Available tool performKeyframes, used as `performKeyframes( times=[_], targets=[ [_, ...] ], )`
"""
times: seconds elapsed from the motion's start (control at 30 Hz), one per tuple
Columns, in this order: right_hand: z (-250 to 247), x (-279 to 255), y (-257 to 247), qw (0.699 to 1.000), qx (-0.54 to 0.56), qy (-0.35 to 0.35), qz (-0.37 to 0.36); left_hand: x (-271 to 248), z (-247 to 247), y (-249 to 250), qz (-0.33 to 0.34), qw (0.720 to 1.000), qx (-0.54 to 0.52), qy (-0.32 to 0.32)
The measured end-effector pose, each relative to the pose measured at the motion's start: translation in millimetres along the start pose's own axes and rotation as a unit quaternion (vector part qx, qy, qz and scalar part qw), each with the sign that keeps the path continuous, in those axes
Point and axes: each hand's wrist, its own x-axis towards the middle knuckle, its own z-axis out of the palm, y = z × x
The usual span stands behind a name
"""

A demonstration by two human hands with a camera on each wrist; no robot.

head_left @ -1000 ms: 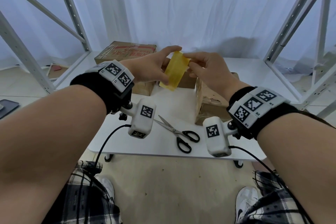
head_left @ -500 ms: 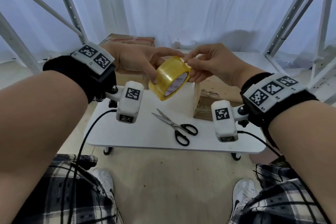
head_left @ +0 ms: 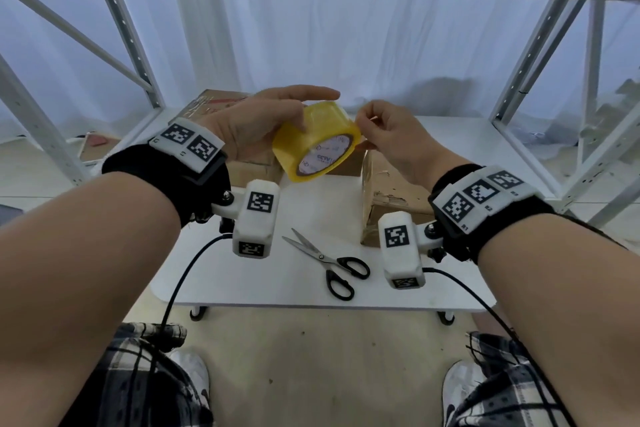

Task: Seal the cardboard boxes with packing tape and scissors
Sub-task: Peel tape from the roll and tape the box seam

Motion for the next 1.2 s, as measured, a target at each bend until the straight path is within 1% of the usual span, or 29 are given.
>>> performKeyframes(
  times=[0.07, 0.13, 0.2, 0.27, 0.33, 0.37, 0.43, 0.53, 0.6, 0.67, 0.8, 0.97, 1.07, 1.2],
  targets=[
    [4, 0, -4, 0.999, 0.031, 0.028, -0.017, 3, 2, 1, 0.018, 0.998, -0.022, 0.061],
    [8, -1, -6, 0.997, 0.054, 0.034, -0.033, 4, 5, 3, 0.033, 0.988, -0.103, 0.108],
    [10, -1, -7, 0.996, 0.068, 0.040, -0.052, 5, 6, 5, 0.047, 0.976, -0.141, 0.157],
    [14, -2, -9, 0.993, 0.073, 0.060, -0.065, 9, 7, 5, 0.055, 0.963, -0.121, 0.233],
    [17, -3, -11, 0.991, 0.084, 0.076, -0.070, 14, 8, 5, 0.057, 0.942, -0.077, 0.321],
    [18, -4, -11, 0.990, 0.090, 0.079, -0.071, 16, 8, 4, 0.060, 0.931, -0.052, 0.355],
    [19, -6, -12, 0.989, 0.100, 0.078, -0.072, 19, 6, 2, 0.067, 0.916, -0.016, 0.396],
    [19, -7, -12, 0.988, 0.124, 0.070, -0.056, 23, 3, -4, 0.065, 0.907, 0.000, 0.416],
    [17, -7, -11, 0.988, 0.135, 0.064, -0.035, 24, 3, -8, 0.065, 0.912, -0.009, 0.405],
    [15, -7, -11, 0.991, 0.127, 0.042, -0.022, 24, 2, -12, 0.065, 0.919, -0.019, 0.389],
    [11, -5, -11, 0.998, 0.044, 0.002, -0.034, 27, -4, -18, 0.067, 0.933, -0.045, 0.351],
    [14, -3, -15, 0.995, -0.094, -0.021, -0.034, 30, -2, -23, 0.070, 0.933, -0.029, 0.353],
    [17, 0, -12, 0.988, -0.151, -0.022, -0.029, 33, -2, -24, 0.068, 0.927, 0.004, 0.369],
    [18, -1, -8, 0.985, -0.168, -0.029, -0.010, 36, 2, -25, 0.093, 0.902, 0.059, 0.417]
  ],
)
